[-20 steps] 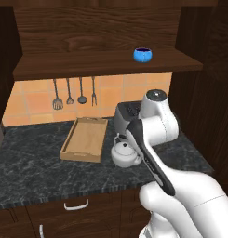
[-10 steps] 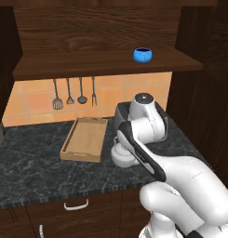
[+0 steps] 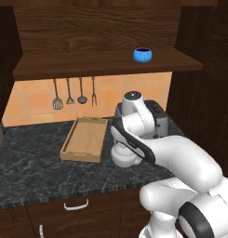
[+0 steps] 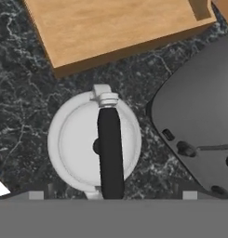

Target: Pick the kettle from the counter and place it on the tray. Then pick the mug from the cabinet and place it on the tray. Then close the cabinet doors.

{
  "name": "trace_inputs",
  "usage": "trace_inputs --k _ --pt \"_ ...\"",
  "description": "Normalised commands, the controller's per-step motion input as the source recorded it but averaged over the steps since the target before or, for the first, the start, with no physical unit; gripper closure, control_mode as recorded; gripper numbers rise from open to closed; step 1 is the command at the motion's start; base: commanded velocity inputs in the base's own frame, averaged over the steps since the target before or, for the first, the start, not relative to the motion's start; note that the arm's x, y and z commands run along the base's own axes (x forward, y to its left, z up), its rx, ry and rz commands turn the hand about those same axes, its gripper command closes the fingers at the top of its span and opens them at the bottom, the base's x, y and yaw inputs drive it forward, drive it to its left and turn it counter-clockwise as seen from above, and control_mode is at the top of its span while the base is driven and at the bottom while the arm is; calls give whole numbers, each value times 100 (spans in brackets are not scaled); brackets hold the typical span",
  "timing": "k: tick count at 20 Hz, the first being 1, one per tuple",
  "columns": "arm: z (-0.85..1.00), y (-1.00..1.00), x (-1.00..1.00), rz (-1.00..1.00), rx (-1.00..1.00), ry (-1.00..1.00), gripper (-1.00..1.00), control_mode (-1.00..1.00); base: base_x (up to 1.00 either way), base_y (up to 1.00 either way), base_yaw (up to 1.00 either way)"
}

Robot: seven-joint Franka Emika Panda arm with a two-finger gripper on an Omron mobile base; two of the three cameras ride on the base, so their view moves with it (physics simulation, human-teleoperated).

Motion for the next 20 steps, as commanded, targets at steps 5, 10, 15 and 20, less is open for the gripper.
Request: trace_inputs --k 5,10,15,20 --pt "-30 0 16 0 0 11 -100 -100 0 0 0" --pt "-37 0 0 0 0 0 -100 -100 0 0 0" --pt "-37 1 0 0 0 0 -100 -100 0 0 0" --pt "-24 0 -23 0 0 0 100 -100 0 0 0"
